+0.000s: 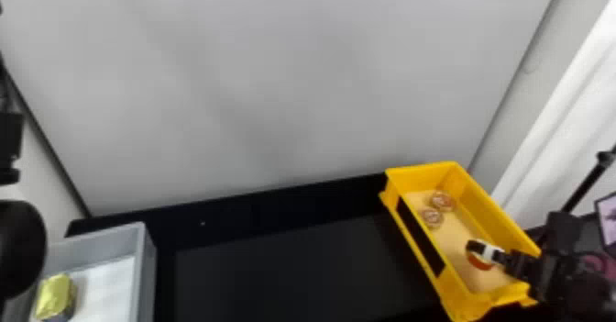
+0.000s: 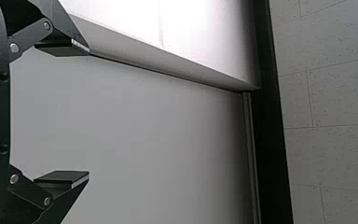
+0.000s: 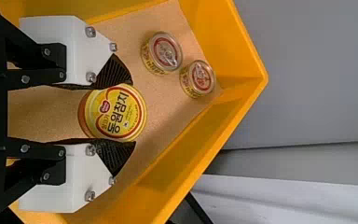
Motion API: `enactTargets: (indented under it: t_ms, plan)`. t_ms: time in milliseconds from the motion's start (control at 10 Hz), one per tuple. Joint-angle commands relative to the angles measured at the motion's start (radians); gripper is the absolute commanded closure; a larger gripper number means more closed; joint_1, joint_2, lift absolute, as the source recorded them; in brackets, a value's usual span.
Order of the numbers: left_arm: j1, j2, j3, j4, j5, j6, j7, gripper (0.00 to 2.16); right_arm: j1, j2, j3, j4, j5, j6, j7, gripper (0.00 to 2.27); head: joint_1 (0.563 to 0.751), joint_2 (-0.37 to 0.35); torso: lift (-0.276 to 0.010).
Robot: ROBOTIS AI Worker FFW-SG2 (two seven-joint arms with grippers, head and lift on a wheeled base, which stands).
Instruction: Pick up the round yellow can and place it in the yellow rectangular box
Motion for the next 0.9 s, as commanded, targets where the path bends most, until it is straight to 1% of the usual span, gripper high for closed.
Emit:
enactTargets:
  t_ms: [0, 400, 800]
  plan:
    - [-0.006, 0.003, -0.004, 0.002, -0.001, 0.0, -0.001, 0.31, -0.028, -0.002, 0.02, 0.053, 0.0, -0.005, 0.002, 0.77, 0.632, -0.078, 0.0]
    - [-0.009, 0.003, -0.01, 0.007, 0.001, -0.002, -0.001, 0.31, -0.065, -0.005, 0.047, 0.094, 0.0, -0.022, 0.003, 0.77, 0.632, -0.078, 0.0]
    - [-0.012, 0.003, -0.017, 0.012, 0.001, -0.003, -0.001, 0.31, -0.082, -0.013, 0.058, 0.11, 0.0, -0.028, 0.003, 0.77, 0.632, -0.078, 0.0]
